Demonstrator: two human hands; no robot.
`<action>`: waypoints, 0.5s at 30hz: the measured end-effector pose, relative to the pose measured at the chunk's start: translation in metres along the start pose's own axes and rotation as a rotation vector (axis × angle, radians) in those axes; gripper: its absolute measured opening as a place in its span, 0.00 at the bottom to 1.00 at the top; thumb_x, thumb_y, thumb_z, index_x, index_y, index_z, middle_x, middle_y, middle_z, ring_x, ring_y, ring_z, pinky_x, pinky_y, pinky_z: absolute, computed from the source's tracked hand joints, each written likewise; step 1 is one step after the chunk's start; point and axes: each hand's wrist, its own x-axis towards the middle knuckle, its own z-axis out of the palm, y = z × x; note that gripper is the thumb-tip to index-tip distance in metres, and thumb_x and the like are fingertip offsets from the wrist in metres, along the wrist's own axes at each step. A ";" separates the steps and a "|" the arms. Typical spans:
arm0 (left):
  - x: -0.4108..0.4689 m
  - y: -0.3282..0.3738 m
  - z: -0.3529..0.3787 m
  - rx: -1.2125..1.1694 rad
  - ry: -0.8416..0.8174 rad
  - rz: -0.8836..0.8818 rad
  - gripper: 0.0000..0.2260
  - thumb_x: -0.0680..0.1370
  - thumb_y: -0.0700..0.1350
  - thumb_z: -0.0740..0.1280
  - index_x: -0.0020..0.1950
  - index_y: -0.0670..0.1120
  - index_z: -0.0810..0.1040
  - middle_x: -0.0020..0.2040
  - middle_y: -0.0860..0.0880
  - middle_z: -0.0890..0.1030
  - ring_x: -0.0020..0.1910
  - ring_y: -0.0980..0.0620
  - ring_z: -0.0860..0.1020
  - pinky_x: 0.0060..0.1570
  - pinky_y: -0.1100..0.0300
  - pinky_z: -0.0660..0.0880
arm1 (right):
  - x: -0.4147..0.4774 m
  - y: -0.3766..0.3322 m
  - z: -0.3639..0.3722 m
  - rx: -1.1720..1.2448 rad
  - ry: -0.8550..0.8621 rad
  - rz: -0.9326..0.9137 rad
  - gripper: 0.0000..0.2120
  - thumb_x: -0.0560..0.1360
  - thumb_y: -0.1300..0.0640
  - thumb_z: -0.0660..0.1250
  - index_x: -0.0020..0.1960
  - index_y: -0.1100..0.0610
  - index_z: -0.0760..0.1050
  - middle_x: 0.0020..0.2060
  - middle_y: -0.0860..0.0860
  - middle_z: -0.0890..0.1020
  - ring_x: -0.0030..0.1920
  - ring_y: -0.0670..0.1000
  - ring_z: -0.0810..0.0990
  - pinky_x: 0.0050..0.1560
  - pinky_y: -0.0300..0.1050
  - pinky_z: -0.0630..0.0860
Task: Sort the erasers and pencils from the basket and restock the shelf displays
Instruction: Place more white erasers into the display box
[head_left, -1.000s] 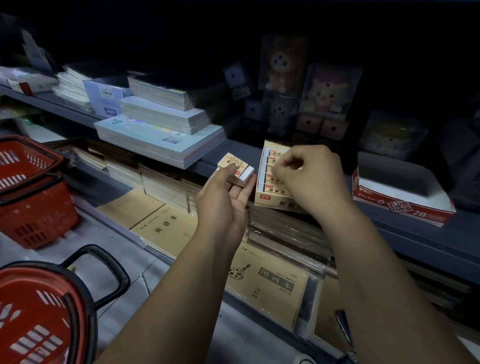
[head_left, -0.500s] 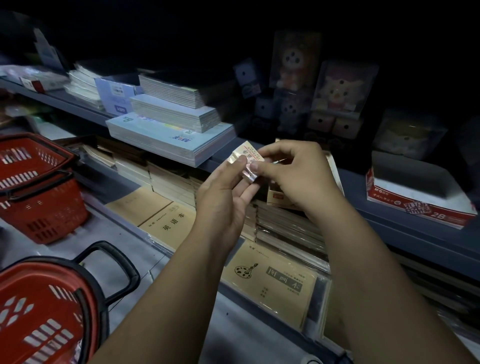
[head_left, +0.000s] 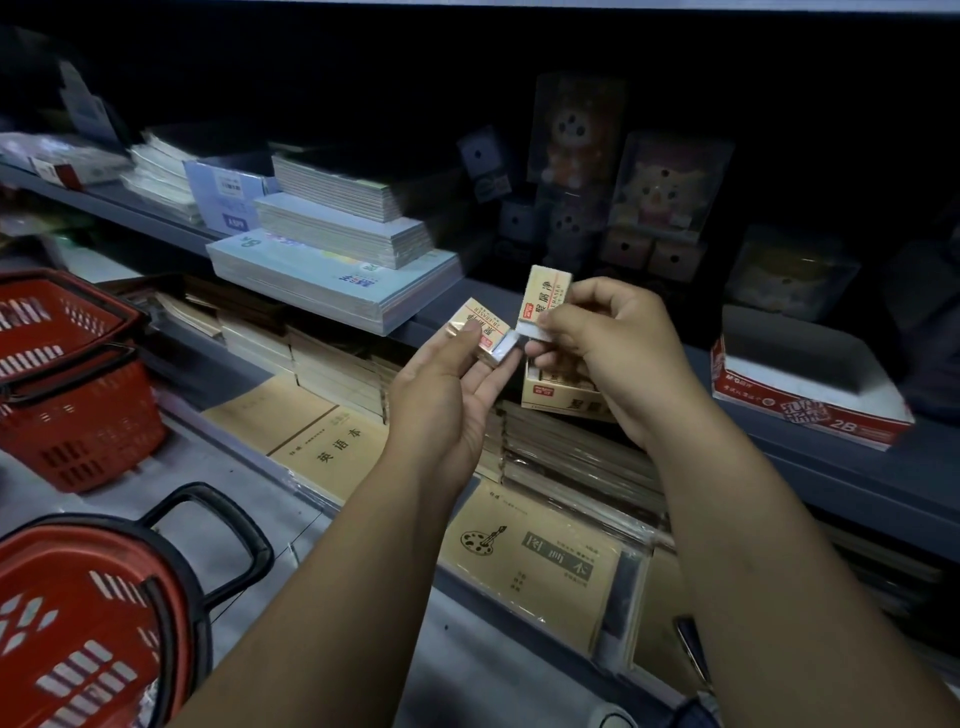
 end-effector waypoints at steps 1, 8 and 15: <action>-0.001 -0.001 0.001 -0.001 0.016 0.001 0.15 0.80 0.33 0.69 0.66 0.33 0.75 0.58 0.33 0.83 0.56 0.36 0.84 0.62 0.43 0.79 | -0.001 -0.001 -0.003 0.004 0.013 0.002 0.05 0.76 0.66 0.69 0.52 0.62 0.79 0.40 0.57 0.87 0.39 0.54 0.86 0.39 0.47 0.83; -0.006 -0.003 0.003 0.049 0.092 0.014 0.11 0.79 0.35 0.71 0.61 0.37 0.78 0.55 0.38 0.85 0.55 0.42 0.85 0.59 0.46 0.81 | -0.008 -0.001 -0.024 -0.100 0.101 -0.068 0.08 0.74 0.66 0.72 0.50 0.58 0.76 0.42 0.53 0.87 0.34 0.47 0.83 0.28 0.39 0.75; -0.008 -0.004 0.009 0.056 0.168 -0.014 0.11 0.79 0.35 0.71 0.60 0.36 0.78 0.54 0.38 0.86 0.50 0.43 0.86 0.54 0.48 0.83 | -0.009 0.000 -0.048 -0.352 0.252 -0.086 0.03 0.76 0.56 0.70 0.45 0.54 0.82 0.40 0.47 0.86 0.38 0.44 0.84 0.40 0.45 0.80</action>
